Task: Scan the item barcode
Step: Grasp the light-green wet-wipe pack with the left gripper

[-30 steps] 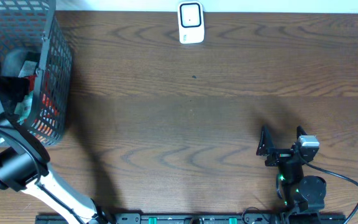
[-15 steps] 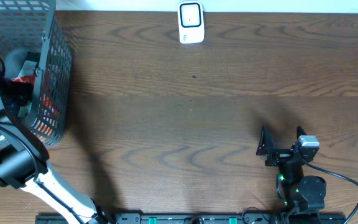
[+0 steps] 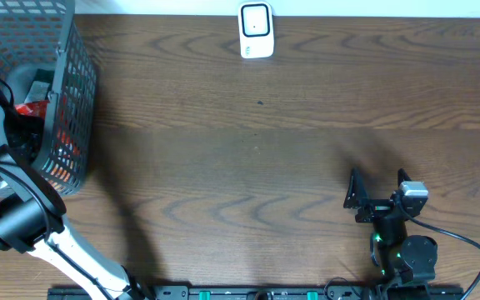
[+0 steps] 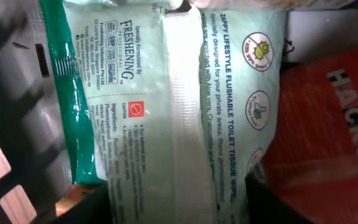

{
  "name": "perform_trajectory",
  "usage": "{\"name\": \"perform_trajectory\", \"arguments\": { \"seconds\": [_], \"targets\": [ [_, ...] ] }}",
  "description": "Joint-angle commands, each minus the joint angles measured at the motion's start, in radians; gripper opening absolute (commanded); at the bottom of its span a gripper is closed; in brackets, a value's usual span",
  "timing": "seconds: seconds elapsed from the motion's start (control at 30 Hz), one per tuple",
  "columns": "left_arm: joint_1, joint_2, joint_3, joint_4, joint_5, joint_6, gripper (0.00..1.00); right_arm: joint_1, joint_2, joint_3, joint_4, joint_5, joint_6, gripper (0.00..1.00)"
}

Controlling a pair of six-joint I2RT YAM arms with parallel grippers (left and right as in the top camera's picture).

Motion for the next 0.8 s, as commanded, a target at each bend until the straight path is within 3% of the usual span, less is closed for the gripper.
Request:
{"name": "perform_trajectory", "arguments": {
  "seconds": [0.0,0.07,0.77],
  "targets": [
    [0.005,-0.054,-0.018,-0.007,-0.013,0.002,0.44,-0.006,0.0,-0.001,-0.003,-0.001,0.004,0.99],
    [0.005,-0.109,-0.018,-0.006,-0.013,0.019,0.28,-0.006,0.0,-0.001,-0.003,-0.001,0.004,0.99],
    [-0.006,-0.636,-0.018,0.076,-0.017,0.068,0.28,-0.006,0.0,-0.001,-0.004,-0.001,0.004,0.99]
  ]
}}
